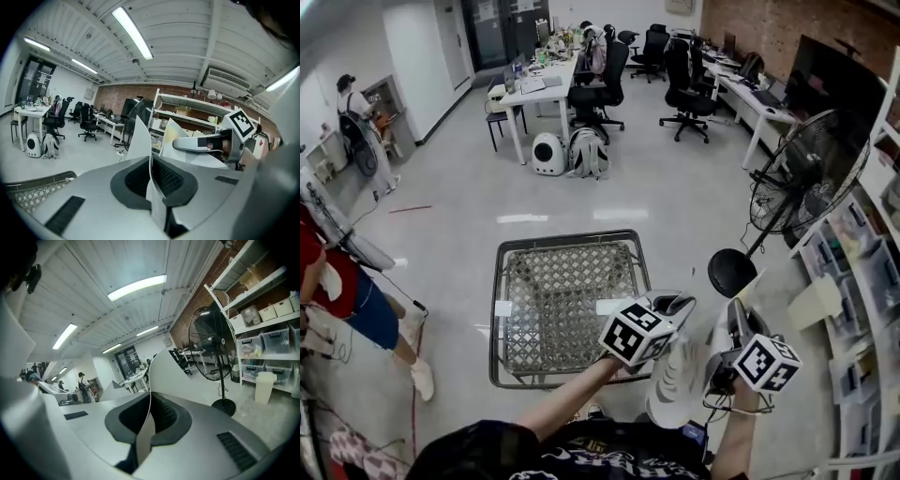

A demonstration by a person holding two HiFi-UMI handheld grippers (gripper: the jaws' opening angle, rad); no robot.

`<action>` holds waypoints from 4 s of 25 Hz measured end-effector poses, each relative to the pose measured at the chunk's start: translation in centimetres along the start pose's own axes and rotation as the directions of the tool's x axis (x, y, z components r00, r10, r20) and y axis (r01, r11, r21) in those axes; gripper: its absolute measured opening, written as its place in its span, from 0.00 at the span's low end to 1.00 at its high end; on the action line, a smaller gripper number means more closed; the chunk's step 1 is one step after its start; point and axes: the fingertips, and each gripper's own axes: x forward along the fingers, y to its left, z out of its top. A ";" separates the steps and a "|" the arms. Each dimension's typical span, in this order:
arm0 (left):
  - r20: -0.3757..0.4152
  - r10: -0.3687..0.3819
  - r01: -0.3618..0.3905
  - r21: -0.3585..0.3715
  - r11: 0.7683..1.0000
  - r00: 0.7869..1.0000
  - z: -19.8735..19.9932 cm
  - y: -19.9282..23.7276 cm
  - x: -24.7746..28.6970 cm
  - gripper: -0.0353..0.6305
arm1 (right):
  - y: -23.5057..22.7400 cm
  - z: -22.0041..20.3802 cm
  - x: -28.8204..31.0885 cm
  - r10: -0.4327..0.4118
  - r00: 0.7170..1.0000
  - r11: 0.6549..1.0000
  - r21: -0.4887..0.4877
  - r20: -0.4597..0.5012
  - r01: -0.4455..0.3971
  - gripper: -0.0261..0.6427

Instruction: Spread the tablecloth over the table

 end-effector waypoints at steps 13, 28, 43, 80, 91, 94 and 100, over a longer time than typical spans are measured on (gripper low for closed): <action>0.069 0.188 -0.188 -0.006 0.982 0.980 6.7 12.8 3.5 0.09 | -1.1 7.2 11.1 0.075 0.997 0.992 -0.100 -0.005 -0.075 0.06; 0.068 0.523 -0.526 0.058 0.848 0.850 12.7 29.3 2.9 0.09 | -0.8 11.4 24.0 0.231 0.973 0.962 -0.151 0.002 -0.228 0.06; 0.099 0.711 -0.705 -0.089 0.703 0.696 10.4 38.6 -14.5 0.09 | 9.6 9.9 24.4 0.311 0.945 0.941 -0.172 0.104 -0.291 0.06; 0.015 0.946 -0.899 -0.306 0.313 0.324 -9.6 39.2 -56.2 0.08 | 39.4 -4.3 19.0 0.746 0.666 0.661 -0.154 0.029 -0.734 0.06; -0.029 0.854 -0.851 -0.105 0.514 0.519 -11.4 33.8 -45.6 0.08 | 37.5 -10.2 17.5 0.703 0.701 0.697 -0.085 -0.118 -0.712 0.06; -0.023 0.833 -0.829 -0.112 0.548 0.553 -12.2 31.5 -44.4 0.08 | 35.6 -11.9 15.7 0.696 0.704 0.707 -0.042 -0.142 -0.706 0.07; -0.032 0.810 -0.805 -0.134 0.578 0.586 -14.3 27.4 -41.8 0.08 | 29.9 -13.5 12.4 0.691 0.709 0.721 0.080 -0.138 -0.688 0.07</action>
